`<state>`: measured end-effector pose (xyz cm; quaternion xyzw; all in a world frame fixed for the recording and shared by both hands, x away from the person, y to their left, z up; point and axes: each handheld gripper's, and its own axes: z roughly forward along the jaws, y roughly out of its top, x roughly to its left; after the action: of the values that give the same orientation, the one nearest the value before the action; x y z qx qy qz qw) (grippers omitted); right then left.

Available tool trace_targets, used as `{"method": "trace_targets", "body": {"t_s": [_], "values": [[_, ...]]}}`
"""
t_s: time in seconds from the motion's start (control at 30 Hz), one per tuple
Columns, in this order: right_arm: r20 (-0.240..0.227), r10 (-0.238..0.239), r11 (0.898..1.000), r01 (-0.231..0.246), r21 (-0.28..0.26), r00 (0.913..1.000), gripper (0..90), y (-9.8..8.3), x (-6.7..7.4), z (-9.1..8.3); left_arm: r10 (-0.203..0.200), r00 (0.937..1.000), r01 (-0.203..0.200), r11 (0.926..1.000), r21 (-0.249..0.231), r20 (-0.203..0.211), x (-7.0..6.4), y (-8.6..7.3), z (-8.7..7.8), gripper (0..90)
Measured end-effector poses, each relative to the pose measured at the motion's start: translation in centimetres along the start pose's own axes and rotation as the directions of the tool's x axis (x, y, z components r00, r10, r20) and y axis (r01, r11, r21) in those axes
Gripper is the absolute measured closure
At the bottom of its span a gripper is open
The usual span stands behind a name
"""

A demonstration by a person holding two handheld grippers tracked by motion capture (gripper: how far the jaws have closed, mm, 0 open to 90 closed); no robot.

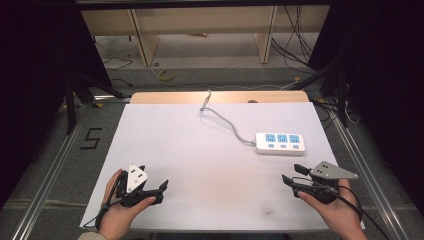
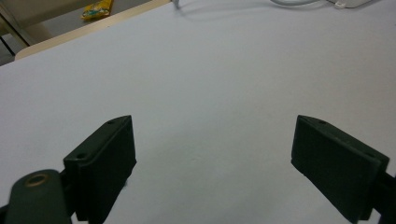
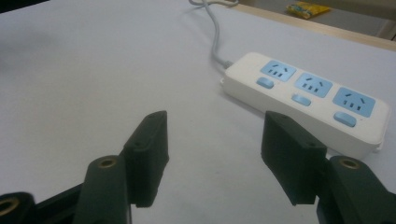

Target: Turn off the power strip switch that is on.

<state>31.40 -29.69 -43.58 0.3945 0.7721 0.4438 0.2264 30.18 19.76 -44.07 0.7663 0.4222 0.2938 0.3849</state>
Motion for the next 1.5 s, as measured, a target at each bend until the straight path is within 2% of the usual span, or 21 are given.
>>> {"method": "trace_targets", "body": {"t_s": [0.17,0.23,0.33,0.43,0.63,0.9,0.97,1.27,1.5], "values": [[0.033,0.016,1.0,-0.016,0.01,0.9993,54.0,0.2,-0.3,0.2,0.009,1.0,-0.009,1.0,0.002,0.001,-0.1,0.1,0.0,13.3],[0.041,0.018,1.0,-0.019,0.016,0.999,63.6,0.4,-0.5,0.2,0.007,1.0,-0.007,1.0,0.002,0.002,-0.1,0.0,0.0,13.4],[0.078,-0.012,1.0,0.01,0.02,0.9969,80.1,0.9,-0.6,0.3,0.004,1.0,-0.004,1.0,0.005,-0.001,-0.1,0.0,0.0,13.7],[0.095,-0.023,0.999,0.02,0.033,0.9952,90.0,1.3,-0.8,0.5,0.004,1.0,-0.004,1.0,0.007,-0.002,0.0,0.0,0.0,14.0],[0.115,0.0,0.999,-0.005,0.05,0.9933,90.0,2.3,-1.8,1.5,0.004,1.0,-0.004,1.0,0.008,-0.005,-0.1,0.0,0.0,14.2],[0.148,-0.006,0.997,-0.006,0.078,0.989,90.0,3.9,-2.8,3.5,0.006,1.0,-0.006,0.9999,0.014,-0.002,-0.1,-0.1,0.2,14.5],[0.152,-0.004,0.997,-0.009,0.082,0.9883,90.0,4.0,-2.8,3.8,0.008,1.0,-0.008,0.9998,0.016,0.001,-0.2,-0.1,0.2,14.6],[0.157,-0.035,0.989,0.011,0.15,0.9869,90.0,4.7,-2.5,7.6,0.017,0.9998,-0.017,0.9996,0.021,0.011,-0.4,0.0,0.4,14.6],[0.161,-0.026,0.987,0.001,0.158,0.9866,90.0,5.3,-3.0,8.8,0.02,0.9998,-0.02,0.9996,0.021,0.008,-0.5,0.0,0.4,14.7]]}}
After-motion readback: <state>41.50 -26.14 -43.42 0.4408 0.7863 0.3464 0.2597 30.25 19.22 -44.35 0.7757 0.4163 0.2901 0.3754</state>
